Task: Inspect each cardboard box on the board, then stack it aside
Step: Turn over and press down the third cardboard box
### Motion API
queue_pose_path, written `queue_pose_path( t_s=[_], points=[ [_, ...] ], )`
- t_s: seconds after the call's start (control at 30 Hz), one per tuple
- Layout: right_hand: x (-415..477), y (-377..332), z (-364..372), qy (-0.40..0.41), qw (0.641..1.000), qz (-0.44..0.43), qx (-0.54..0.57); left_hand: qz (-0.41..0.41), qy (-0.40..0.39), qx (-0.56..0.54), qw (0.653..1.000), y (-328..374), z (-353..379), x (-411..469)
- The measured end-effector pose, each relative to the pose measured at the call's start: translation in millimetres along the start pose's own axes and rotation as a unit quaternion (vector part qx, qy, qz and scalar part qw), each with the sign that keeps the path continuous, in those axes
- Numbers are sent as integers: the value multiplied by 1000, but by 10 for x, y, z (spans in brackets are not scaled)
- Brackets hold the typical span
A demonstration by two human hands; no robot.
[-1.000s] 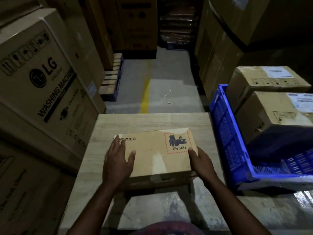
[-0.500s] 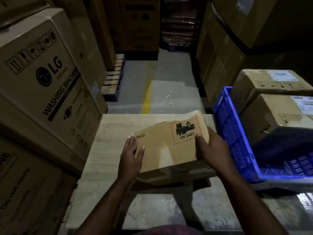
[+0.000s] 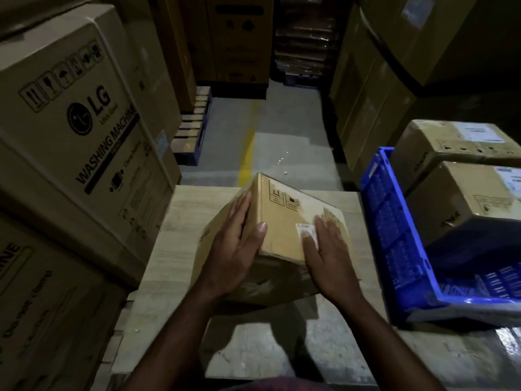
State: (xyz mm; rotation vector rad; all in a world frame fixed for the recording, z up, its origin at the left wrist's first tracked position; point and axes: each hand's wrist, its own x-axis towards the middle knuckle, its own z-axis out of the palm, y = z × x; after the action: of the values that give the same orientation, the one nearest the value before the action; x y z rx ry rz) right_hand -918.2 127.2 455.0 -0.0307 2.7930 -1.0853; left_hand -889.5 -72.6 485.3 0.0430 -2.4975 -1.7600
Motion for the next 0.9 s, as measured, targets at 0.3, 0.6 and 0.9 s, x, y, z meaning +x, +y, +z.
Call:
queue_pose_path(
  t_s=[0.3, 0.6, 0.9],
  points=[
    [208, 159, -165, 26, 995, 95, -2, -82, -18, -102, 991, -131, -117, -212],
    [157, 63, 45, -19, 963, 114, 242, -71, 84, -44, 993, -269, -426, -127],
    [68, 53, 19, 51, 990, 39, 128, -112, 73, -112, 985, -650, -254, -328]
  ],
)
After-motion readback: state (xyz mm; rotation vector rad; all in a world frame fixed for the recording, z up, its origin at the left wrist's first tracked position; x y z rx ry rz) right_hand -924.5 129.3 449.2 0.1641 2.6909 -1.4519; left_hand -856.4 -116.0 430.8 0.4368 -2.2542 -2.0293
